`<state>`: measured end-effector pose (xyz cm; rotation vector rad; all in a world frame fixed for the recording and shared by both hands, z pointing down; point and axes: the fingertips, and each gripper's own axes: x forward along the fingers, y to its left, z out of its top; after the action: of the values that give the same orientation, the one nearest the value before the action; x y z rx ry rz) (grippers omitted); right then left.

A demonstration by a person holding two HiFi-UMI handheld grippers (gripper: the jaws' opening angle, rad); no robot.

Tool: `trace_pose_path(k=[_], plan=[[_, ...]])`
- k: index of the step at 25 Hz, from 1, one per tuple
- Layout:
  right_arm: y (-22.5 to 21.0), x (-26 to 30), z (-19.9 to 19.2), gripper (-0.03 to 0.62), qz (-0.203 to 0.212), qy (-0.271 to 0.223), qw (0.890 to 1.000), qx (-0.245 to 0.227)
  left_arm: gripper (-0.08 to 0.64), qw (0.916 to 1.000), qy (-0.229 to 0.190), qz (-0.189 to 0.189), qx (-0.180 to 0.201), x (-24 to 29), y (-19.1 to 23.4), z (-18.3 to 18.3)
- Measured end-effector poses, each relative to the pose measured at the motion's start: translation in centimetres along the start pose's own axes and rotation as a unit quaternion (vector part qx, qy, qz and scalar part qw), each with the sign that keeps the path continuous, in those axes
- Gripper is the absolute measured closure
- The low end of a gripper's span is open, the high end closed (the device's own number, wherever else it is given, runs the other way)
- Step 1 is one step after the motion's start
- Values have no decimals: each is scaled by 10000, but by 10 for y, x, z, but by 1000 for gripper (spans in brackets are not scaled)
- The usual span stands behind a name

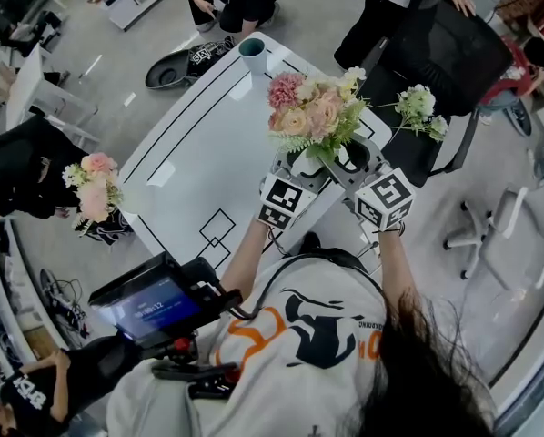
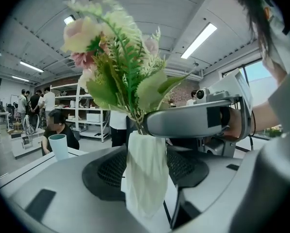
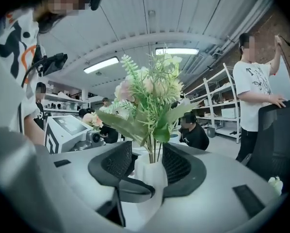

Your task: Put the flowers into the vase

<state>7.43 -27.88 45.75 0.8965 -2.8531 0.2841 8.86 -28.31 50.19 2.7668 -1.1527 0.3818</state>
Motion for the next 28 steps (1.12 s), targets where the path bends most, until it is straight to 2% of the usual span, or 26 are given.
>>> trace_pose_path(k=[5, 12, 20, 28], plan=[[3, -3, -7, 402, -18, 10, 10000, 34, 293, 10000, -16, -35, 53, -2, -2, -7], [-4, -11, 2, 393, -179, 197, 9996, 41, 293, 10000, -16, -23, 3, -5, 3, 8], [-7, -18, -13, 370, -72, 444, 9987, 239, 293, 10000, 21, -35, 53, -1, 0, 5], [-11, -24, -18, 370, -186, 470, 9979, 405, 291, 9998, 65, 115, 137, 0, 2, 7]])
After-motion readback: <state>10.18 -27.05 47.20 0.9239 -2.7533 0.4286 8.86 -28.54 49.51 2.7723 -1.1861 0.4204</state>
